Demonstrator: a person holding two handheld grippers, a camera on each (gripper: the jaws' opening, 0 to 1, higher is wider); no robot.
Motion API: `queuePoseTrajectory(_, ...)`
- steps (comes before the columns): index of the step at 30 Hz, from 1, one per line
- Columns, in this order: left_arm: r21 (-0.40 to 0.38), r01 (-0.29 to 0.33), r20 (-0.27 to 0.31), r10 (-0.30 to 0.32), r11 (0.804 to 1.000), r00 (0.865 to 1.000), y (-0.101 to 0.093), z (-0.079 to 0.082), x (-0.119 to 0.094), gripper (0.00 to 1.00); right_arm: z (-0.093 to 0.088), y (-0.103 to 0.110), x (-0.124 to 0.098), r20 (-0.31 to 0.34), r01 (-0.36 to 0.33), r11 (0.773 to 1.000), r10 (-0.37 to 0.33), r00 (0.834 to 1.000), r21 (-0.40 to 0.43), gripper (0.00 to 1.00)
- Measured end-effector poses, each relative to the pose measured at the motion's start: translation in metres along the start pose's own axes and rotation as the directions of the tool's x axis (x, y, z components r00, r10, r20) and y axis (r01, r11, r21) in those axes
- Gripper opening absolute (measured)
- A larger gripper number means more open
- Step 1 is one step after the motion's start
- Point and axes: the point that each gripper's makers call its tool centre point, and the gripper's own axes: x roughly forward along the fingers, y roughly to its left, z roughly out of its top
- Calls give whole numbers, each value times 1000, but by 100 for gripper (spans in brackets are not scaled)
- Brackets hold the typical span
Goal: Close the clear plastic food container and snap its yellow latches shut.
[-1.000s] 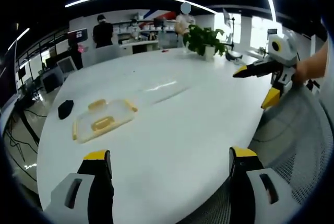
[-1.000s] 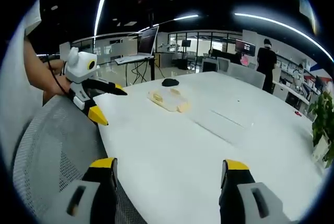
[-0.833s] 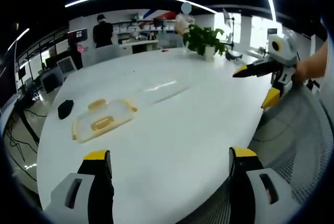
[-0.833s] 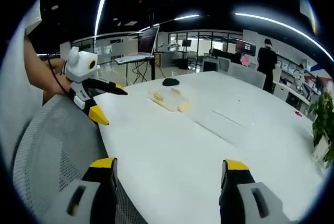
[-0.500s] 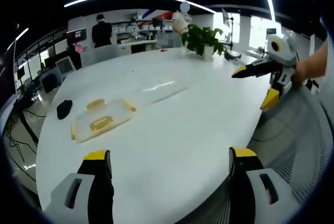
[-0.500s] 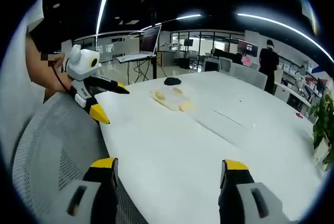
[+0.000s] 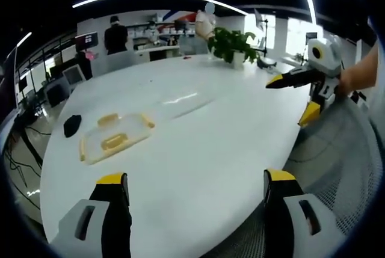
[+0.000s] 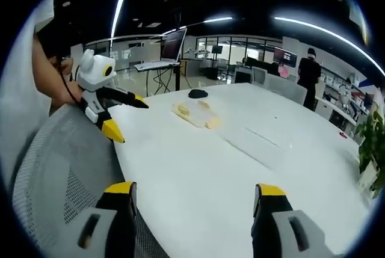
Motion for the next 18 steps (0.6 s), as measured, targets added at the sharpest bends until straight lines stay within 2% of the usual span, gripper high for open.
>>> queuePoseTrajectory(18,5,-1,-7,1,1000,1000,-1,-2,0,90,-2,4,1,-8,-13,1000,13,1000,-5,77)
